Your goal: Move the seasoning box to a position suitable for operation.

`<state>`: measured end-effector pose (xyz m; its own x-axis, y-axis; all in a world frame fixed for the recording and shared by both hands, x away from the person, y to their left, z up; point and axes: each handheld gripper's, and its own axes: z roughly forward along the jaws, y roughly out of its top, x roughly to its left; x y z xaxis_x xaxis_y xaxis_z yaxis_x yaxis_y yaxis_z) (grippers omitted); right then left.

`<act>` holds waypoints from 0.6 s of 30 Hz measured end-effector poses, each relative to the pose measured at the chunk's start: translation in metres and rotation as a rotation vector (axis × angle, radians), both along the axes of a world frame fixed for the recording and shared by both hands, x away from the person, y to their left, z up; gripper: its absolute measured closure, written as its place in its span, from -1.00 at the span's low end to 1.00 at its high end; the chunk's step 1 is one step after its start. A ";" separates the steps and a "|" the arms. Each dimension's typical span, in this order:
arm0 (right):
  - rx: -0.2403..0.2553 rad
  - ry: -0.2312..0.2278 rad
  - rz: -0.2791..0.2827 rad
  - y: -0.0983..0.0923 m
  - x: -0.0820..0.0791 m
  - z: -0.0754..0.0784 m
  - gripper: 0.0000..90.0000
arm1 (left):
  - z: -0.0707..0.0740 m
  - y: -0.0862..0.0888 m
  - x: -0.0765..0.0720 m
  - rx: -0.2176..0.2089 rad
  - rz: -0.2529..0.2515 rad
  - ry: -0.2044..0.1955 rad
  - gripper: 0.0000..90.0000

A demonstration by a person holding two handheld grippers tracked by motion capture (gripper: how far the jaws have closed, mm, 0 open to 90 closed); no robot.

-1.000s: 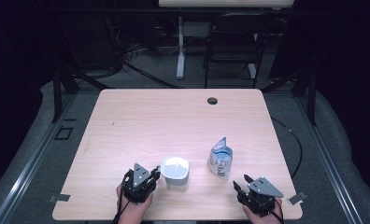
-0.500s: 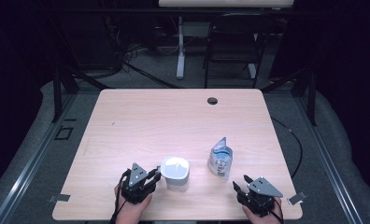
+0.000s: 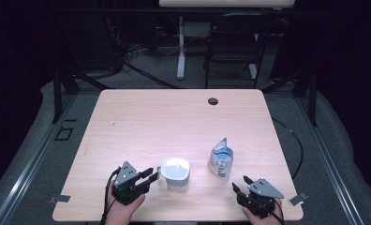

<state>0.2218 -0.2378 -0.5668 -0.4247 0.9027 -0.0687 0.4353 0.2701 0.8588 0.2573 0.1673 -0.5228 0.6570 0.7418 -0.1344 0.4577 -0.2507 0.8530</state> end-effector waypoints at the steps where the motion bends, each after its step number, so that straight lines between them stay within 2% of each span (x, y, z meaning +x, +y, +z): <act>1: 0.000 -0.003 0.001 0.000 0.000 0.000 0.11 | 0.001 0.002 0.002 -0.003 -0.001 0.000 0.54; 5: 0.004 -0.001 0.009 0.001 -0.001 0.002 0.13 | 0.006 0.009 0.007 -0.020 -0.011 0.014 0.47; 6: -0.001 -0.002 0.008 0.001 -0.001 0.002 0.13 | 0.007 0.011 0.007 -0.024 0.000 0.007 0.47; 8: -0.011 -0.011 0.007 0.001 -0.002 0.004 0.12 | 0.009 0.013 0.009 -0.035 -0.011 0.004 0.45; 9: -0.016 -0.015 0.006 0.002 -0.002 0.004 0.12 | 0.011 0.013 0.010 -0.023 -0.016 0.007 0.43; 12: -0.028 -0.020 0.021 0.005 -0.003 0.005 0.12 | 0.017 0.014 0.012 -0.032 -0.017 -0.015 0.39; 13: -0.033 -0.028 0.023 0.006 -0.003 0.005 0.13 | 0.019 0.013 0.013 -0.028 -0.024 -0.011 0.40; 18: -0.018 0.010 0.042 0.009 -0.004 0.005 0.22 | 0.024 0.008 0.016 -0.022 -0.058 -0.005 0.46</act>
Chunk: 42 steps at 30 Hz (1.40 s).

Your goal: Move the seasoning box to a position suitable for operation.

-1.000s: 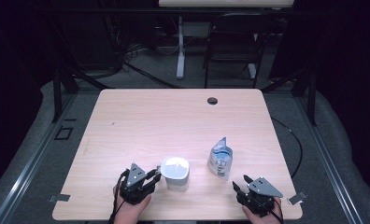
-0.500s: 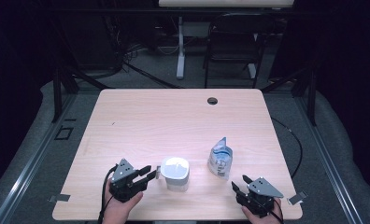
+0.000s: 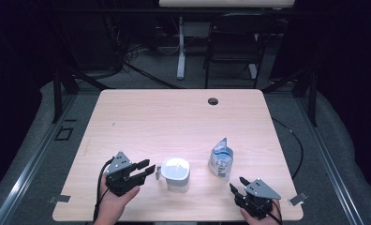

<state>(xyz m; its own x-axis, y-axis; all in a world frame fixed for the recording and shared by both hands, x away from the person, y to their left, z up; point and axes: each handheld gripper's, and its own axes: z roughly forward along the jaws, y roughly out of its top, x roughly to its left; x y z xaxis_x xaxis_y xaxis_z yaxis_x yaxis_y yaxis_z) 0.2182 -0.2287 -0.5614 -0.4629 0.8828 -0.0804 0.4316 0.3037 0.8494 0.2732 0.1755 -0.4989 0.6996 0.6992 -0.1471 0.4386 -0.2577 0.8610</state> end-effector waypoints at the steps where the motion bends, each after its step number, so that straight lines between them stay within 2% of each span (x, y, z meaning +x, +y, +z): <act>1: 0.005 0.004 0.003 0.000 0.000 0.000 0.22 | 0.001 -0.001 0.001 0.002 -0.006 0.006 0.45; 2: 0.014 0.004 0.006 0.001 0.000 -0.001 0.22 | 0.001 -0.003 0.002 -0.002 -0.009 0.006 0.45; 5: 0.014 0.003 0.004 0.001 0.000 0.000 0.23 | 0.005 -0.008 0.004 0.032 -0.026 -0.013 0.49; 9: 0.024 0.004 0.007 0.002 0.000 0.001 0.29 | 0.013 -0.010 0.005 0.036 -0.028 -0.027 0.59; 13: 0.019 0.003 0.016 0.003 -0.001 0.002 0.31 | 0.018 -0.013 0.008 0.029 -0.041 -0.020 0.67; 15: -0.005 -0.004 0.023 0.006 -0.002 0.001 0.31 | 0.020 -0.015 0.010 0.041 -0.043 -0.012 0.73; 19: -0.006 -0.008 0.042 0.010 -0.003 0.001 0.19 | 0.022 -0.019 0.014 0.059 -0.051 -0.008 0.82; 23: 0.009 -0.018 0.060 0.014 -0.003 0.001 0.10 | 0.023 -0.023 0.016 0.065 -0.064 0.003 0.89; 26: 0.013 -0.011 0.069 0.016 -0.003 0.000 0.07 | 0.021 -0.025 0.017 0.068 -0.074 0.016 0.96; 28: 0.032 -0.005 0.077 0.017 -0.002 -0.001 0.03 | 0.020 -0.027 0.018 0.078 -0.082 0.023 1.00; 31: 0.052 -0.006 0.091 0.018 -0.002 -0.002 -0.01 | 0.020 -0.029 0.018 0.089 -0.089 0.028 1.00; 35: 0.049 -0.017 0.111 0.021 -0.003 -0.002 -0.04 | 0.018 -0.032 0.018 0.107 -0.096 0.029 1.00; 39: 0.049 -0.007 0.106 0.021 -0.003 -0.002 -0.05 | 0.015 -0.033 0.019 0.119 -0.098 0.032 1.00; 42: 0.067 0.006 0.092 0.020 -0.002 -0.003 -0.04 | 0.015 -0.033 0.020 0.117 -0.099 0.031 1.00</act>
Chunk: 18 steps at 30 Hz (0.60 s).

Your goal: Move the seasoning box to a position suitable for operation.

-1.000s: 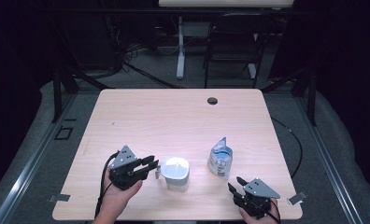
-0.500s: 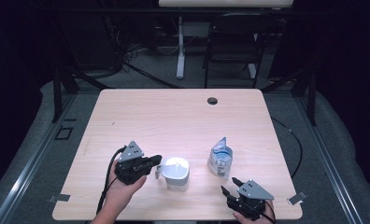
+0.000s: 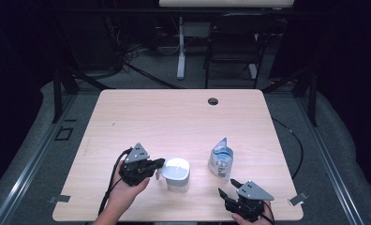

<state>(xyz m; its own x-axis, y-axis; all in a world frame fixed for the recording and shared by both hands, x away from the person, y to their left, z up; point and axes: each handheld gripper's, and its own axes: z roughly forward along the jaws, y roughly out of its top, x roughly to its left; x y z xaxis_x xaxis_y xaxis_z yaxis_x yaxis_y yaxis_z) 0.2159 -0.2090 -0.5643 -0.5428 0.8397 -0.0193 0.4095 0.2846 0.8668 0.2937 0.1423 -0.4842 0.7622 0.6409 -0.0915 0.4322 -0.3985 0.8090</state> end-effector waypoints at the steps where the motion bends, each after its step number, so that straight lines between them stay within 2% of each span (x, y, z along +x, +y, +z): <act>1: -0.001 0.002 -0.007 0.000 0.000 0.000 -0.02 | 0.000 0.000 0.000 0.003 -0.002 0.003 1.00; 5: 0.015 0.018 -0.027 -0.001 0.000 0.000 0.04 | 0.000 -0.001 0.001 0.004 -0.011 0.001 1.00; 12: -0.012 0.010 -0.014 0.002 -0.002 0.003 0.17 | 0.003 -0.005 0.001 0.048 -0.019 -0.009 1.00; 18: -0.016 0.015 -0.008 0.002 -0.002 0.007 0.32 | 0.004 -0.004 0.002 0.046 -0.023 0.000 1.00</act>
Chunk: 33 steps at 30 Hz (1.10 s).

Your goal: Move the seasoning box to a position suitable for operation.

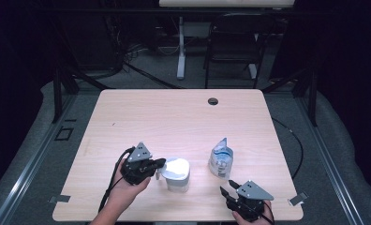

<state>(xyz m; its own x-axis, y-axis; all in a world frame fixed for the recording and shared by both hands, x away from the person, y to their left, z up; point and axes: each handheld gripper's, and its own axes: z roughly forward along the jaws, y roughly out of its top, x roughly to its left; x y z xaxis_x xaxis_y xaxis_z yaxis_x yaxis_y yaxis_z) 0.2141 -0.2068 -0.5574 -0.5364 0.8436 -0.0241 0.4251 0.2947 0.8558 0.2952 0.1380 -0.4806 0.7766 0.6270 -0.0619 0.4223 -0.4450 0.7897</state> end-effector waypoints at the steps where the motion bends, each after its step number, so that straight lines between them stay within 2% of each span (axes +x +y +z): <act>1: 0.008 -0.001 0.003 0.000 0.000 0.001 0.35 | 0.000 0.000 0.000 0.002 0.000 -0.001 1.00; 4: 0.011 -0.004 0.008 0.002 0.001 0.006 0.45 | 0.000 0.000 0.000 -0.001 -0.001 -0.001 1.00; 9: 0.002 -0.001 0.051 0.009 0.003 0.014 0.68 | -0.001 0.000 -0.001 -0.006 0.001 -0.004 1.00; 16: -0.028 0.000 0.113 0.024 0.007 0.021 0.87 | -0.002 0.000 -0.002 -0.014 0.001 -0.010 1.00; 20: -0.031 -0.010 0.123 0.030 0.011 0.027 0.99 | -0.002 0.000 -0.002 -0.016 0.002 -0.010 1.00; 27: -0.018 -0.007 0.168 0.040 0.020 0.037 1.00 | -0.002 0.000 -0.001 -0.017 0.001 -0.006 1.00; 33: -0.037 -0.014 0.194 0.050 0.024 0.042 1.00 | -0.002 0.001 -0.001 -0.018 0.000 -0.004 1.00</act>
<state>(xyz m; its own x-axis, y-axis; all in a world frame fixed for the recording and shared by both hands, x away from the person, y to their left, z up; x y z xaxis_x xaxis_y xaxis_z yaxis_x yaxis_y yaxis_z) 0.2379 -0.1573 -0.5157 -0.6881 0.7230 -0.0614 0.3458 0.4012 0.8482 0.2938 0.1387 -0.4825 0.7771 0.6255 -0.0697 0.4186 -0.4310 0.7994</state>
